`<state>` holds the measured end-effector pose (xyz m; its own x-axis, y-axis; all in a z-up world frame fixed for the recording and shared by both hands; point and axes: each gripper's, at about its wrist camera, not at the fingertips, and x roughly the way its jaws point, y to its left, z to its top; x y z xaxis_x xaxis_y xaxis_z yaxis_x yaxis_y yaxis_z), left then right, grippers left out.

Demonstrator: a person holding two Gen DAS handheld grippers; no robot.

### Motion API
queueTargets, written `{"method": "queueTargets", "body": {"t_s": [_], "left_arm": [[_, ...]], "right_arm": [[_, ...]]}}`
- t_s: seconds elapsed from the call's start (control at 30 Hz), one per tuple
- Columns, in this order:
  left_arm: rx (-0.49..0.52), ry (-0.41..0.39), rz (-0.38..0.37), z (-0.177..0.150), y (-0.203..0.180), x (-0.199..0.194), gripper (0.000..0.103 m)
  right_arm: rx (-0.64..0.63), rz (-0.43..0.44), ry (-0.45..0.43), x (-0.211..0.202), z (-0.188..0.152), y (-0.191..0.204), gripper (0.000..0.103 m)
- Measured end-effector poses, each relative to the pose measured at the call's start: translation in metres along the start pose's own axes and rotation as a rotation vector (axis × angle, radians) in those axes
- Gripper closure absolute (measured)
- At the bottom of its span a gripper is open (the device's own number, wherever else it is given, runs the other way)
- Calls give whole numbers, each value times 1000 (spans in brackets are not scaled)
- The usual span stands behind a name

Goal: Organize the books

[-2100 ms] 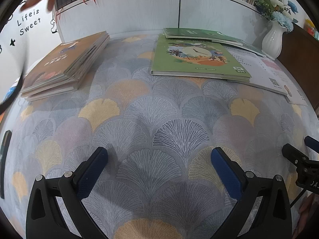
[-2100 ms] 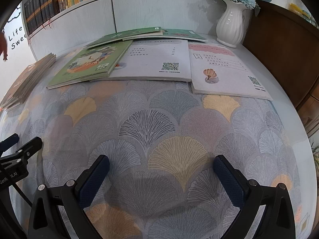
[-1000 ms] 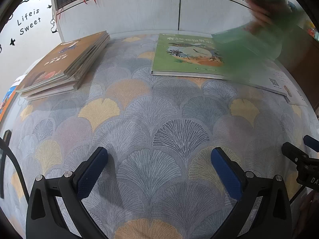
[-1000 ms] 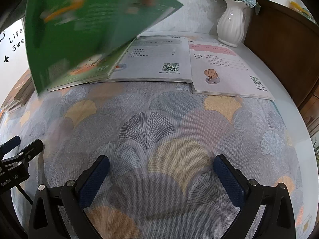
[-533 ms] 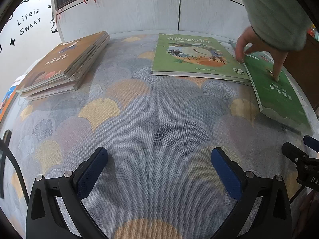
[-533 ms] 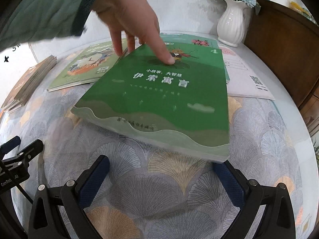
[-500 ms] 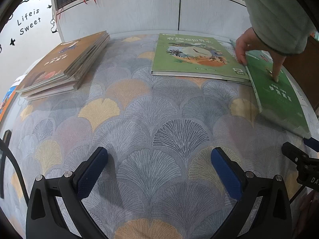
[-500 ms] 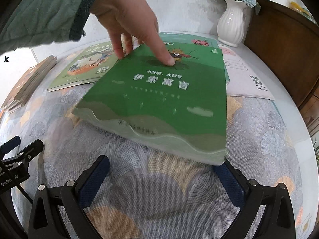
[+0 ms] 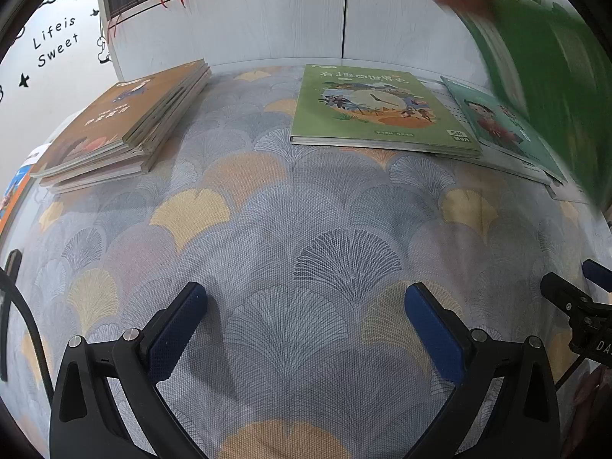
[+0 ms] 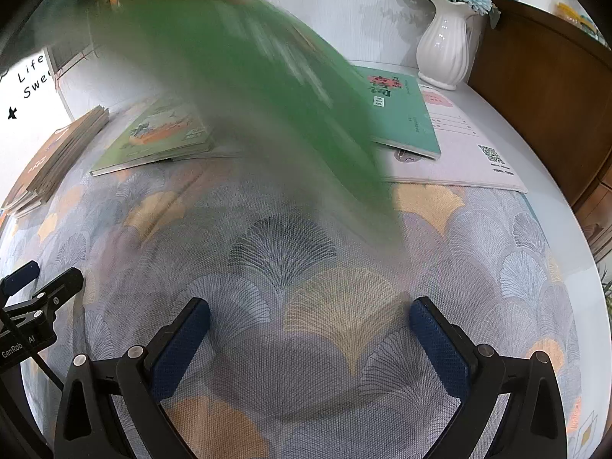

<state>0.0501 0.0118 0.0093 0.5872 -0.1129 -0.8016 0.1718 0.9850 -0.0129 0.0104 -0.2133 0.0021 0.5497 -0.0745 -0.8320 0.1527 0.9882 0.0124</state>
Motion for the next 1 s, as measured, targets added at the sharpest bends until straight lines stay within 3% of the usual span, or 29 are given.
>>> {"method": "queueTargets", "body": {"t_s": [0.03, 1.0], "left_arm": [[0, 0, 0, 0, 0, 0, 0], [0, -1, 0, 1, -1, 0, 0]], "right_arm": [[0, 0, 0, 0, 0, 1, 0], [-4, -7, -3, 1, -2, 1, 0]]}}
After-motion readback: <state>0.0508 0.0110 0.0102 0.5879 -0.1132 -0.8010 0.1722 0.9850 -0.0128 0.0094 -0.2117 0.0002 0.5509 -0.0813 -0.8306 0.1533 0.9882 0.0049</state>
